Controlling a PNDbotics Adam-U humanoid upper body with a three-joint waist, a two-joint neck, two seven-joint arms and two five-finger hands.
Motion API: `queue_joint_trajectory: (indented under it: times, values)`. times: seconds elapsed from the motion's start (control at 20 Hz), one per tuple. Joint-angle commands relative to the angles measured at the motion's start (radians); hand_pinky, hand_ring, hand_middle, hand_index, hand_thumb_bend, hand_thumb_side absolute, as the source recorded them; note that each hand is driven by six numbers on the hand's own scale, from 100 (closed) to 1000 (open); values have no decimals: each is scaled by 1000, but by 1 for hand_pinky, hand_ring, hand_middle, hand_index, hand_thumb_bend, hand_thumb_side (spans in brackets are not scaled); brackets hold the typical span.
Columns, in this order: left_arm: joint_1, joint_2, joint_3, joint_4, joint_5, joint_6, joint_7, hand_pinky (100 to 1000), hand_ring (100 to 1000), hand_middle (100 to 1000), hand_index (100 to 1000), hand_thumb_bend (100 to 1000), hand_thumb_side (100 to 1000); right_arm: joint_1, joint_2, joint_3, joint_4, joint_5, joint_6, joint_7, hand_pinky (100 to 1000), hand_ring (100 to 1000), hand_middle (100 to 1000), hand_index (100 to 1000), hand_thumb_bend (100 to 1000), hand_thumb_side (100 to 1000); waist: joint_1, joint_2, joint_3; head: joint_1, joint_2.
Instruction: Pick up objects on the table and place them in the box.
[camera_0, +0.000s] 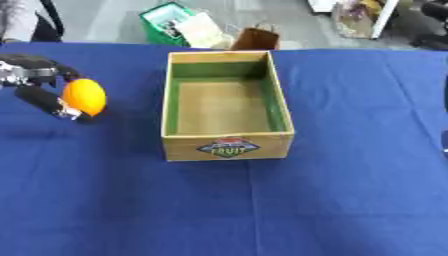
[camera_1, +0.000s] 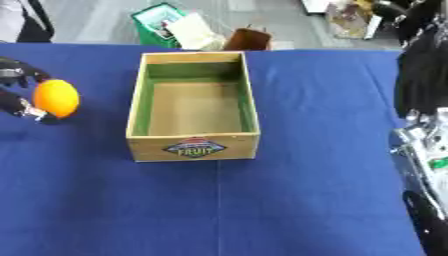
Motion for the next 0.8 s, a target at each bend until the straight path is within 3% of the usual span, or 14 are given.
queue_joint_trajectory:
  times: [0.05, 0.25, 0.8]
  values:
    - [-24, 5, 3, 7, -39, 5, 34, 777, 811, 849, 1000, 742, 736, -9, -19, -5, -14, -5, 1, 0, 770, 766, 752, 840, 100, 1000, 3, -20, -2, 5, 0]
    - [-26, -3, -3, 29, -141, 15, 87, 766, 796, 843, 1000, 734, 729, -10, -18, -4, -14, -6, 0, 3, 770, 766, 752, 839, 100, 1000, 2, -18, -5, 10, -1]
    - [-45, -27, 9, 69, -396, 53, 231, 730, 760, 819, 996, 599, 745, -8, -13, -1, -14, -9, 3, 9, 770, 766, 749, 839, 100, 1000, -1, -16, -8, 19, -7]
